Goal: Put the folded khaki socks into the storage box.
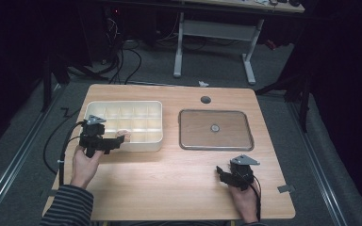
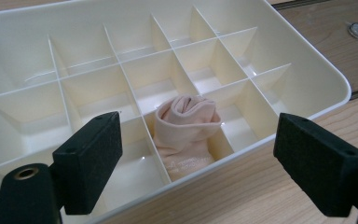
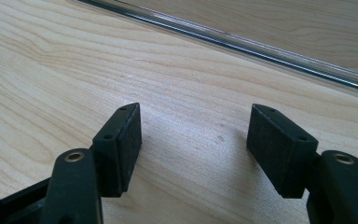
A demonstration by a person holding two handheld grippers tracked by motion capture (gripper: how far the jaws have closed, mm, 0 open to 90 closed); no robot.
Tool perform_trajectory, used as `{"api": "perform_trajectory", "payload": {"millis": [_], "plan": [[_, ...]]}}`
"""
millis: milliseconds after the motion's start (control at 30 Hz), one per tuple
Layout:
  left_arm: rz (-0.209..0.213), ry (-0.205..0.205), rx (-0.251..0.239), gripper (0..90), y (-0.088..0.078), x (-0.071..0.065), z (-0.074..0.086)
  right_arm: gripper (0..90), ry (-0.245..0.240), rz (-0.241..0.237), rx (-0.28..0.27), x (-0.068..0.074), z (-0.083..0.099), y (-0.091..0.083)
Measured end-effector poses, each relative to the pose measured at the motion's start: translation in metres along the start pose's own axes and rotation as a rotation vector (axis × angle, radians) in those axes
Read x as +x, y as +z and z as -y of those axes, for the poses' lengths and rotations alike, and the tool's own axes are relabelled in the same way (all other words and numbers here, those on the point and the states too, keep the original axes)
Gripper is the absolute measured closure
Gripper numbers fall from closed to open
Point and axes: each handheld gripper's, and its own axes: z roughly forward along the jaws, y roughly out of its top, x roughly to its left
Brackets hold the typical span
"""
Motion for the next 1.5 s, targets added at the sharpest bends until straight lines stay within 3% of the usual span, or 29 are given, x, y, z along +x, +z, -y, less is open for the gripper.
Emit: {"api": "perform_trajectory", "payload": {"millis": [167,433,633,1200,1500], "plan": [[0.005,-0.048,-0.018,16.0,-0.001,0.002,0.005,35.3,0.0,0.0,0.0,0.0,0.0,0.0],[0.009,-0.078,-0.052,16.0,-0.008,0.001,0.012,35.3,-0.001,0.0,0.0,0.0,0.0,0.0],[0.001,-0.087,-0.05,16.4,-0.008,-0.002,0.016,35.3,0.0,0.0,0.0,0.0,0.0,0.0],[0.039,-0.13,-0.07,16.3,-0.014,-0.009,0.031,35.3,-0.001,0.0,0.0,0.0,0.0,0.0],[0.054,-0.132,-0.073,16.5,-0.015,-0.014,0.036,35.3,-0.001,0.0,0.0,0.0,0.0,0.0]]}}
